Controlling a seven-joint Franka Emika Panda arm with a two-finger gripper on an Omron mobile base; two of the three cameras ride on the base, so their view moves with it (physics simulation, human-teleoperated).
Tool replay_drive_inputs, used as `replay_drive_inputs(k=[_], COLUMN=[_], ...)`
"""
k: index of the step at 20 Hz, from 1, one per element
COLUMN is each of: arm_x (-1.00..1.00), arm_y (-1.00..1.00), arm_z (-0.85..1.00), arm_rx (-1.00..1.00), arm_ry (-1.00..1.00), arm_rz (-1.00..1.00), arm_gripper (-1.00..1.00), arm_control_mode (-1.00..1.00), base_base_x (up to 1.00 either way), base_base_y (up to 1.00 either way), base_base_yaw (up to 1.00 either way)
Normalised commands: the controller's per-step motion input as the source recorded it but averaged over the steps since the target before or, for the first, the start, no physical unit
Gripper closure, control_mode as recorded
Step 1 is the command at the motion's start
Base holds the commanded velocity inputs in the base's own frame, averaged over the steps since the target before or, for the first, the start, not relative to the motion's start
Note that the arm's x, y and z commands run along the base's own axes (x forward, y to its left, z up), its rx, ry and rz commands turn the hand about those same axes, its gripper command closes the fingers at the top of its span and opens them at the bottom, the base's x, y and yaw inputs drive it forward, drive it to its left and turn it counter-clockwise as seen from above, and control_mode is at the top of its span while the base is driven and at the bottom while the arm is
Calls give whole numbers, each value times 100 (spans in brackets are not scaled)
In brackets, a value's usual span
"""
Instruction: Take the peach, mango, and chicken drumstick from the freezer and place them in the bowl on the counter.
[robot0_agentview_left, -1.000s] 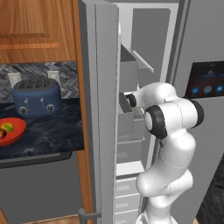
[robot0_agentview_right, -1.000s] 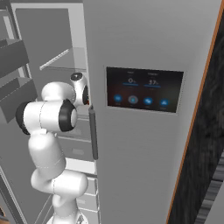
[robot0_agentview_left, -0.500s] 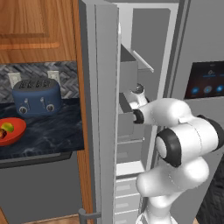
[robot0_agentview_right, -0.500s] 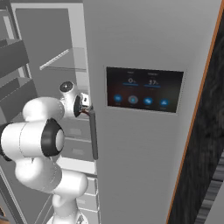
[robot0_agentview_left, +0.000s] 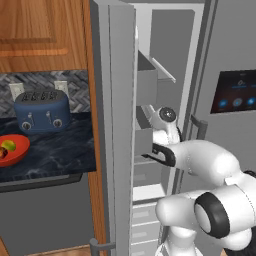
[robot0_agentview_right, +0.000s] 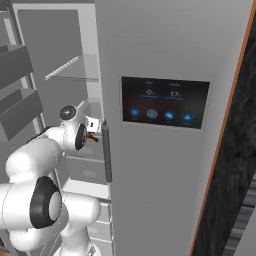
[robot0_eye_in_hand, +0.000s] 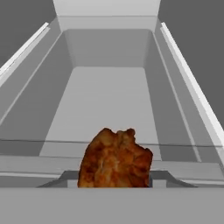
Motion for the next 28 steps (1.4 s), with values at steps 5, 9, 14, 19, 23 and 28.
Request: replay_drive_inputs(k=[5, 9, 14, 19, 23, 28], arm_x=[-44, -51, -69, -73, -74, -70], arm_y=[1, 0, 0, 0, -7, -27], arm_z=[50, 56, 55, 57, 55, 49], arm_rx=[0, 0, 0, 0, 0, 0], arm_ry=[2, 8, 13, 15, 14, 12], arm_rz=[0, 0, 0, 0, 0, 0], arm_gripper=[100, 100, 100, 100, 100, 100], arm_control_mode=[-100, -100, -100, -100, -100, -100], base_base_x=[0, 0, 0, 0, 0, 0], base_base_y=[0, 0, 0, 0, 0, 0], base_base_yaw=[0, 0, 0, 0, 0, 0])
